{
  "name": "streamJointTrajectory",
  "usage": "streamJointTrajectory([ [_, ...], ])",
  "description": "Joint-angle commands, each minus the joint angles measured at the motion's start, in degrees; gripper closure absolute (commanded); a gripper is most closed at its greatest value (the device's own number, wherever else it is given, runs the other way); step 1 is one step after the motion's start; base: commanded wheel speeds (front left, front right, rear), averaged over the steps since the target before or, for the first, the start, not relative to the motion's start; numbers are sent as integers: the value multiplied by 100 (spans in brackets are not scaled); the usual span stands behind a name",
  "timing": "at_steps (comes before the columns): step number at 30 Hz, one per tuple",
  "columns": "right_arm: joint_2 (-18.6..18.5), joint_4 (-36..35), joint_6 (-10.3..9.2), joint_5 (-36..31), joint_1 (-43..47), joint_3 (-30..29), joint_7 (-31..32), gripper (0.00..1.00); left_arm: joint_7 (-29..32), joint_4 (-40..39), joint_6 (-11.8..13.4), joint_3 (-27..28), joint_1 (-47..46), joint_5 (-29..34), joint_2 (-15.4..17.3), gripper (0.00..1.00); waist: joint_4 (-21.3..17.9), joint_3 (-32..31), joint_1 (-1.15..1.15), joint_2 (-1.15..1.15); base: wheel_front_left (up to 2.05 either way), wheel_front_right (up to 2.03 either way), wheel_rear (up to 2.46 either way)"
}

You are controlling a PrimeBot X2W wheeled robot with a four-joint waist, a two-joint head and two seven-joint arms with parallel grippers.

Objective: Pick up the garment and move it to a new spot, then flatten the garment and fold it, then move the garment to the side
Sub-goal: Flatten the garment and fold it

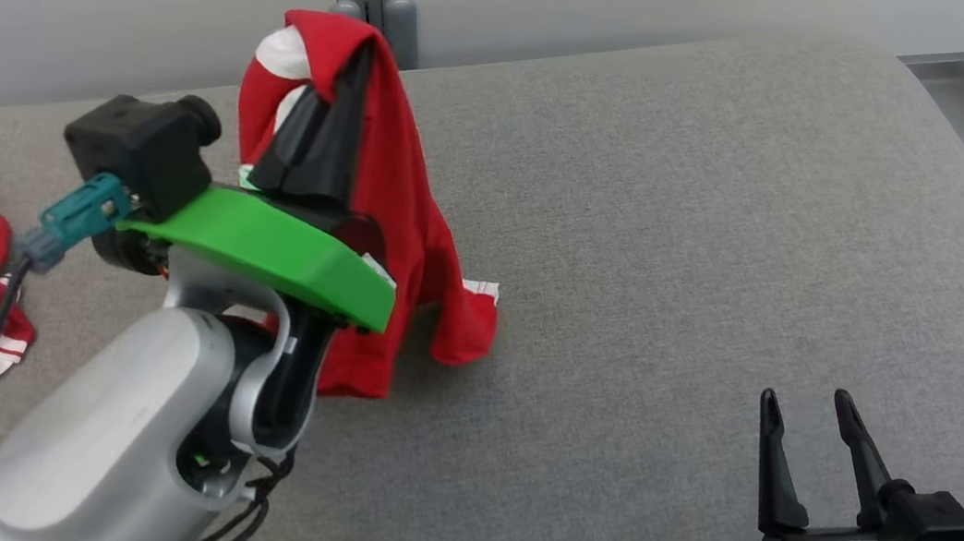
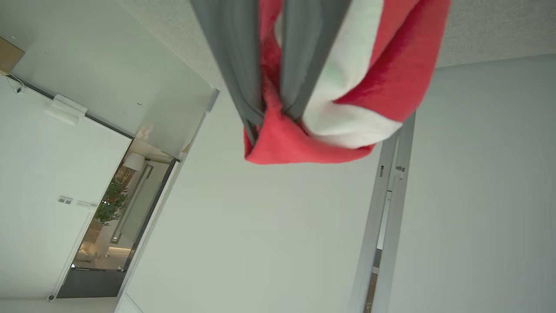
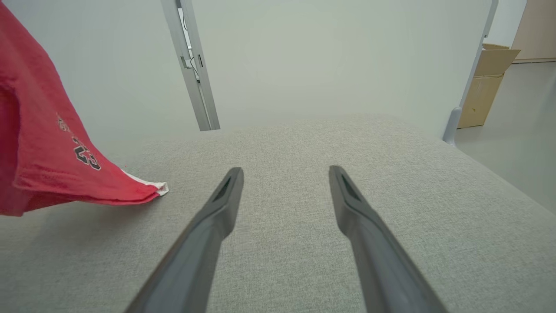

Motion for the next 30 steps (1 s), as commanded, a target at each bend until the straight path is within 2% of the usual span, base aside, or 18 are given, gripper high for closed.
streamJointTrajectory([
  [1, -7, 8, -7, -15, -92, 47, -18, 0, 108, -46, 105, -110, -108, 39, -75, 100, -7, -12, 0, 0, 0, 0, 0],
  [5, -8, 31, -8, 77, -209, 191, -19, 0, 372, 203, 233, -600, -31, 92, -412, 100, -171, 40, 0, 0, 0, 0, 0],
  [8, -8, 56, -7, 156, -275, 301, -18, 0, 479, 802, 104, -1009, 64, 89, -722, 100, -364, 106, 0, 0, 0, 0, 0],
  [13, -8, 102, -7, 260, -341, 427, -18, 0, 209, 2180, -194, -1460, 43, 190, -1319, 100, -783, 240, 0, 0, 0, 0, 0],
  [14, -8, 113, -7, 258, -349, 451, -18, 0, 135, 2384, -275, -1511, 7, 200, -1388, 93, -863, 268, 0, 0, 0, 0, 0],
  [15, -8, 126, -8, 257, -352, 444, -18, 0, 36, 2597, -374, -1565, -26, 177, -1474, 76, -937, 287, 0, 0, 0, 0, 0],
  [16, -7, 133, -7, 256, -343, 427, -19, 0, -43, 2736, -467, -1629, -64, 155, -1533, 53, -988, 300, 0, 0, 0, 0, 0],
  [17, -7, 142, -7, 257, -330, 404, -18, 0, -153, 2862, -584, -1716, -129, 132, -1598, 11, -1043, 315, 0, 0, 0, 0, 0],
  [18, -7, 149, -7, 262, -319, 382, -18, 0, -217, 2952, -657, -1772, -156, 89, -1628, 0, -1078, 327, 0, 0, 0, 0, 0],
  [20, -5, 165, -7, 265, -305, 358, -18, 0, -389, 3045, -905, -1916, -212, -62, -1663, 0, -1146, 349, 0, 0, 0, 0, 0],
  [23, -5, 164, -7, 277, -299, 361, -18, 0, -589, 2789, -1049, -2138, -256, -628, -1674, 0, -1203, 365, 0, 0, 0, 0, 0],
  [27, -5, 160, -7, 291, -292, 298, -18, 0, -815, 2585, -982, -2403, -442, -1028, -1664, 0, -1164, 372, 0, 0, 0, 0, 0],
  [30, -6, 137, -7, 293, -284, 227, -18, 0, -869, 2726, -886, -2486, -548, -1094, -1661, 0, -1082, 364, 0, 0, 0, 0, 0],
])
